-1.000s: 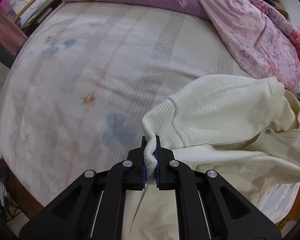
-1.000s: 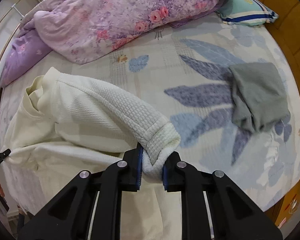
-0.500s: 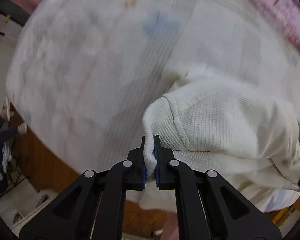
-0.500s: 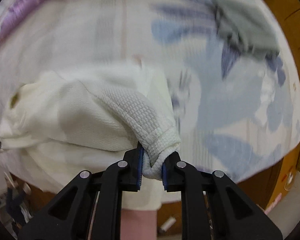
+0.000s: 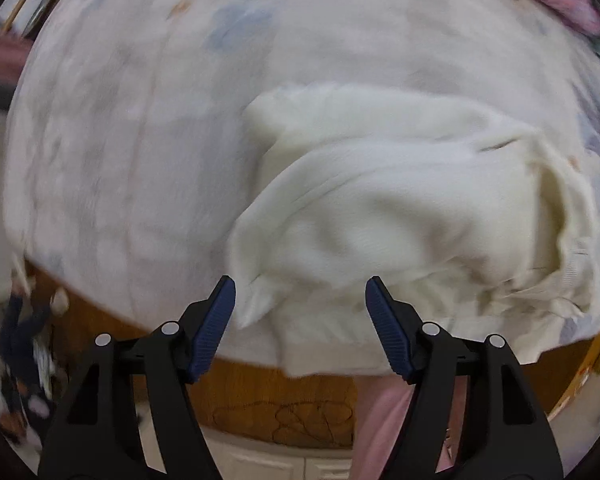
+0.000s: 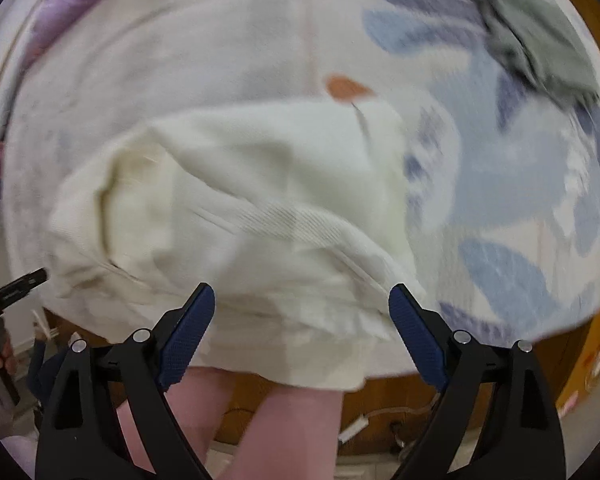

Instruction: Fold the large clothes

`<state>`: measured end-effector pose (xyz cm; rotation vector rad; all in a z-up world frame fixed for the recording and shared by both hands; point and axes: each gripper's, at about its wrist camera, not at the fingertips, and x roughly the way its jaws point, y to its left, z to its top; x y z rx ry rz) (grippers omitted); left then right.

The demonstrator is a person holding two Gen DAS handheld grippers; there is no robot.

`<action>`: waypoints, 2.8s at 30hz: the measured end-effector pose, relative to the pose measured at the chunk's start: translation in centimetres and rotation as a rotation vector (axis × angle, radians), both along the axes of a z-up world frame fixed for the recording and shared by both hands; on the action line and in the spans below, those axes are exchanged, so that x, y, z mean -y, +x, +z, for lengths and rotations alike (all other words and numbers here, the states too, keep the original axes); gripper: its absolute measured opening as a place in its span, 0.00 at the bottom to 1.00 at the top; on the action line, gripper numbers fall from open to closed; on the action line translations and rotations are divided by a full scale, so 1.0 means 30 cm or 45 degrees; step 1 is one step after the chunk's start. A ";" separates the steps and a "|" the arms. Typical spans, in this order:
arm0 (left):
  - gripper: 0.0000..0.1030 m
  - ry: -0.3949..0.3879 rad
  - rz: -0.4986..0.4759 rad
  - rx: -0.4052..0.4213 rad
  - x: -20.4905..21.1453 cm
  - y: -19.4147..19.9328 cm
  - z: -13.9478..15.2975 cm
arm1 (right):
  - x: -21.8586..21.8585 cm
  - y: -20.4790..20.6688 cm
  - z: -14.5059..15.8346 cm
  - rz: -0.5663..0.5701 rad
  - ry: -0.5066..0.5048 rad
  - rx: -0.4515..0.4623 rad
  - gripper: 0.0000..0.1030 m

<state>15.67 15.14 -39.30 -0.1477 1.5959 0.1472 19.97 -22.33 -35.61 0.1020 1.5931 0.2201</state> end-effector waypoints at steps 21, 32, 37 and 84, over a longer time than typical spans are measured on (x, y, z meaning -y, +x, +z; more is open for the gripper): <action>0.11 -0.282 -0.306 -0.029 0.116 -0.054 -0.104 | -0.289 -0.222 -0.143 0.292 0.114 -0.223 0.20; 0.29 -0.295 -0.122 -0.323 0.166 -0.480 -0.309 | -0.200 -0.567 -0.322 0.280 -0.034 -0.467 0.67; 0.49 -0.262 -0.046 -0.097 0.106 -0.534 -0.200 | -0.017 -0.527 -0.216 0.022 -0.004 -0.213 0.65; 0.11 -0.297 0.232 0.195 -0.464 0.376 -0.247 | 0.183 0.449 -0.358 -0.693 0.106 0.039 0.15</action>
